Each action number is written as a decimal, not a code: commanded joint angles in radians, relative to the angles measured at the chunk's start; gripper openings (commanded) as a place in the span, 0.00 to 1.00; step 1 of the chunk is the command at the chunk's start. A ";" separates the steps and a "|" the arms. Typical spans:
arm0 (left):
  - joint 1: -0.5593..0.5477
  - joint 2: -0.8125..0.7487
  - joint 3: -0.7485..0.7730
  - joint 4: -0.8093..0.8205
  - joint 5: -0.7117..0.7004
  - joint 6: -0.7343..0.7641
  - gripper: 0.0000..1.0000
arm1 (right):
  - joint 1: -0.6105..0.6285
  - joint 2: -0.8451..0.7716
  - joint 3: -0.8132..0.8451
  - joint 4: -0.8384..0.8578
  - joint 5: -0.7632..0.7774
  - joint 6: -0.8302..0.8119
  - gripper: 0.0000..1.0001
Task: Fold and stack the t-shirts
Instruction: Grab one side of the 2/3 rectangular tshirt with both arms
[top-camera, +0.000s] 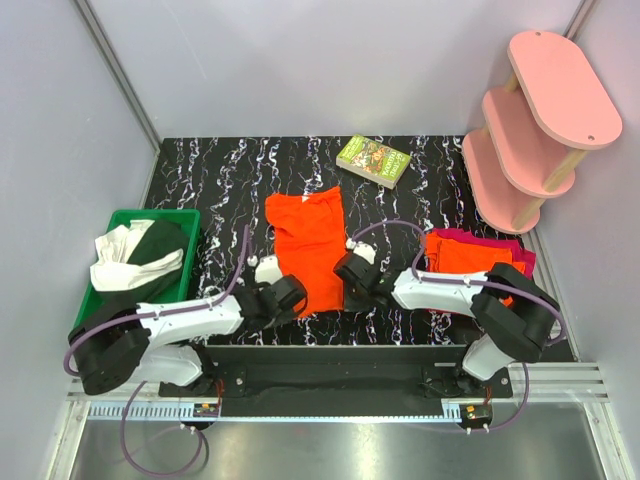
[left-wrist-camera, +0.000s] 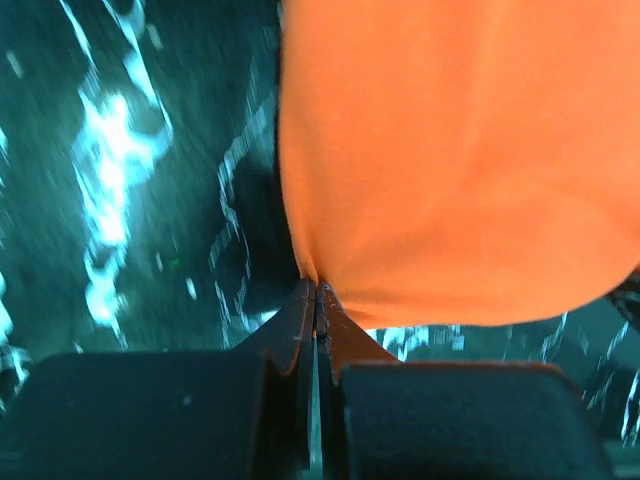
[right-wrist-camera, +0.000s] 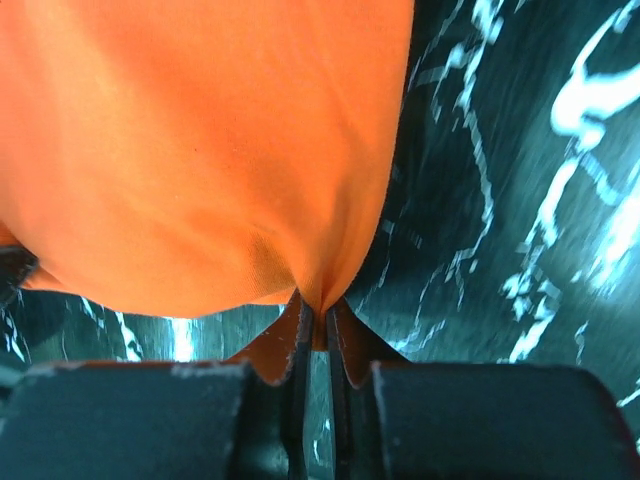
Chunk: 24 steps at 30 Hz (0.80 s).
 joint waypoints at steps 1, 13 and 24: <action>-0.097 -0.028 -0.021 -0.097 -0.014 -0.104 0.00 | 0.051 -0.029 -0.054 -0.073 -0.026 0.061 0.00; -0.165 -0.172 0.118 -0.371 -0.198 -0.175 0.00 | 0.105 -0.196 0.012 -0.207 0.153 0.061 0.00; -0.099 -0.270 0.253 -0.499 -0.348 -0.116 0.00 | 0.043 -0.193 0.170 -0.257 0.278 -0.052 0.00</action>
